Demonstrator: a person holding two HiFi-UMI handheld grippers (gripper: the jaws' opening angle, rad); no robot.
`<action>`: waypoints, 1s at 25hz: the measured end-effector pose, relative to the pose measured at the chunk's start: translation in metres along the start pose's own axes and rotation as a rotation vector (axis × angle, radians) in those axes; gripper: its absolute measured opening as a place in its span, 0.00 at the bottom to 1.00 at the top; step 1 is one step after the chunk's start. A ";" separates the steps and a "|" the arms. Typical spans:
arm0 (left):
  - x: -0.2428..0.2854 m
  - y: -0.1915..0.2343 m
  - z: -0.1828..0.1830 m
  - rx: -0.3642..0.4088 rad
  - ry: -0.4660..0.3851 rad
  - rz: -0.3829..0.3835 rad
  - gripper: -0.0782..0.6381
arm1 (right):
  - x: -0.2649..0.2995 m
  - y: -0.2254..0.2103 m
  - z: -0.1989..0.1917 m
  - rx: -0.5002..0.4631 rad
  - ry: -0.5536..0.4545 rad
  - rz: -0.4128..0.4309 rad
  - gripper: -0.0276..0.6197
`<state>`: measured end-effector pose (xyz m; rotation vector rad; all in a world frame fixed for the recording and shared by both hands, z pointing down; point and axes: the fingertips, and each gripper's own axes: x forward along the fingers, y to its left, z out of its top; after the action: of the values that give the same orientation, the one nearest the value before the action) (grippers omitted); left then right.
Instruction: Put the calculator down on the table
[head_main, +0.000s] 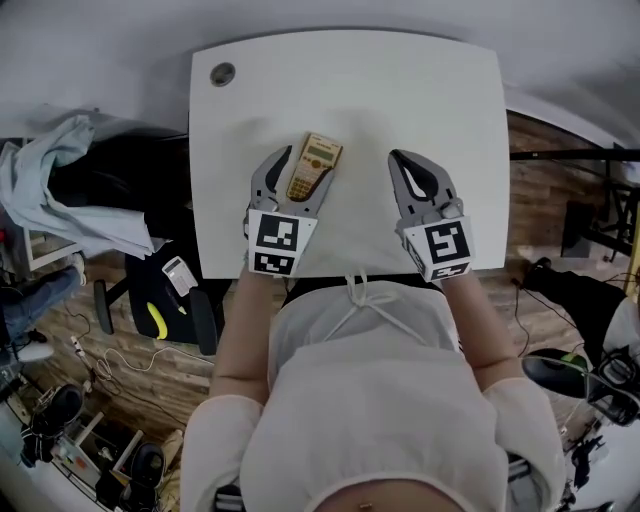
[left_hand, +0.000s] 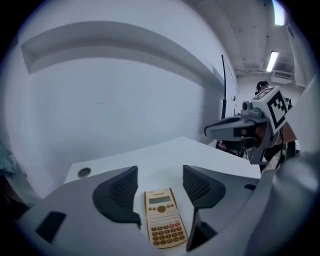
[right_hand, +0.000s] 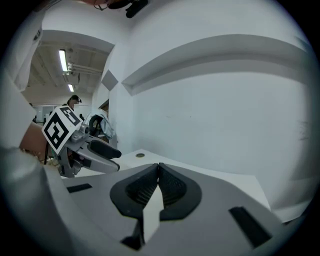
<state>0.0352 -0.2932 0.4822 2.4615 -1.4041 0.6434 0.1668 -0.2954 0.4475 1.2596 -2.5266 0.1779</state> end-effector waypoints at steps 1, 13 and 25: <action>-0.011 0.004 0.013 0.015 -0.050 0.026 0.47 | -0.003 0.001 0.007 -0.003 -0.012 -0.007 0.05; -0.119 0.015 0.101 0.119 -0.366 0.038 0.15 | -0.039 0.031 0.073 -0.037 -0.170 -0.084 0.05; -0.167 0.041 0.114 0.131 -0.397 0.073 0.13 | -0.048 0.060 0.107 -0.108 -0.256 -0.048 0.05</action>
<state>-0.0443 -0.2349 0.3013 2.7638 -1.6413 0.2727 0.1228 -0.2486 0.3326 1.3752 -2.6718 -0.1381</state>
